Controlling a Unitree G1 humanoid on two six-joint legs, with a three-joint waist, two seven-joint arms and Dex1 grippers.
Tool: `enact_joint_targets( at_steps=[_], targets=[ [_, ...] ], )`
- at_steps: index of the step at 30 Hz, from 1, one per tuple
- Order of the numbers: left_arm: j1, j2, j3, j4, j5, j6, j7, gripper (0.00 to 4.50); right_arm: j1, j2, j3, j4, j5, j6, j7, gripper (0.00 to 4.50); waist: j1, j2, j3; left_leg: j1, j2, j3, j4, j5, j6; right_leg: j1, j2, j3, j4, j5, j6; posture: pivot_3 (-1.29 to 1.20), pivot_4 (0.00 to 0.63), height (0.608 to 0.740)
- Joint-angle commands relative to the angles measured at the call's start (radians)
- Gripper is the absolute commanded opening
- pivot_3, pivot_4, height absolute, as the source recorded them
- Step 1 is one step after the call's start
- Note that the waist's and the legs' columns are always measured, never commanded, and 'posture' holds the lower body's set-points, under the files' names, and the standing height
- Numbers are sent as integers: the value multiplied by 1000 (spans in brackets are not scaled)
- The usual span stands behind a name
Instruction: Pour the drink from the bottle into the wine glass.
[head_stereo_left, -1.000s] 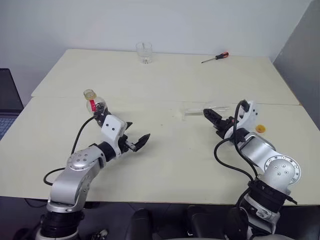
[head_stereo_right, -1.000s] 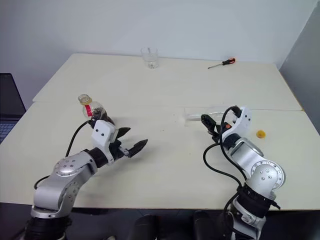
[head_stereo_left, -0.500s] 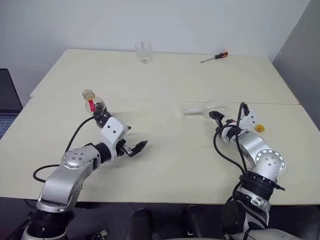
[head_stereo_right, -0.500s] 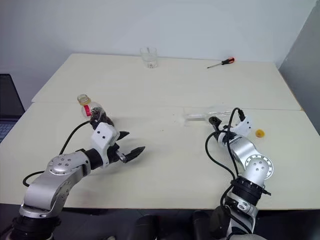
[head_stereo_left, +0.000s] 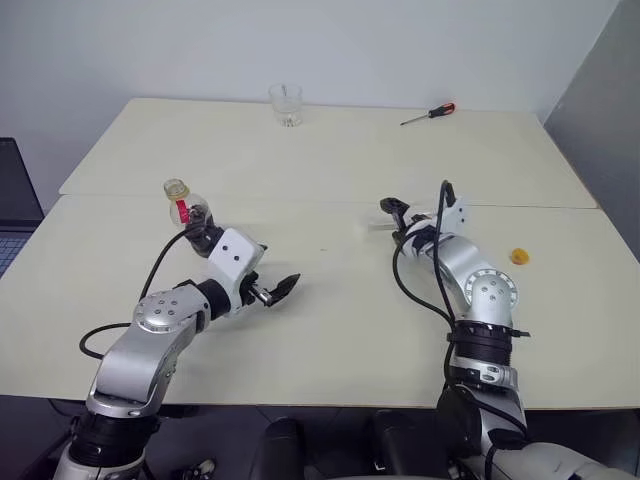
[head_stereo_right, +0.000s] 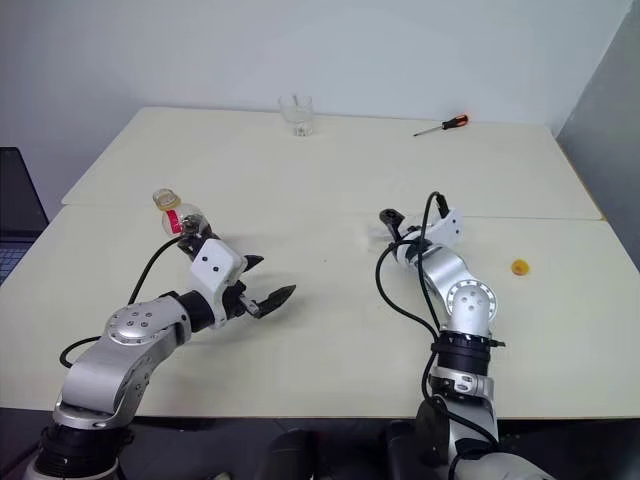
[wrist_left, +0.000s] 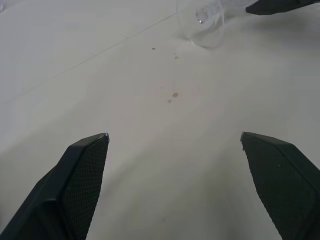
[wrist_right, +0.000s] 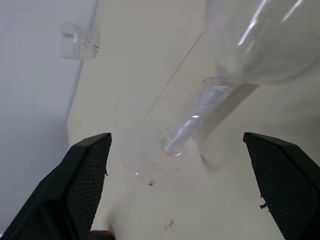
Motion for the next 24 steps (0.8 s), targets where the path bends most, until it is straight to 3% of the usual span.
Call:
enact_joint_targets(
  at_steps=[1,22,24],
  targets=[
    [-18,-1,5,-11,13,-17,7,4484,-83,57,5,50,-1,-52,56,4500,0,0,0,0,0,0,0,0,0,0,0,0,0,0,0,0,150,740],
    [-20,-3,7,1,47,-34,6,4484,-185,7,-45,343,-133,-231,177,4500,1,0,0,0,0,0,0,0,0,0,0,0,0,1,-1,0,150,740],
    [-19,-4,3,1,50,-36,5,4500,-186,8,-51,354,-151,-248,179,4130,1,0,0,0,0,0,0,0,0,0,0,0,0,1,-1,0,150,740]
  ],
)
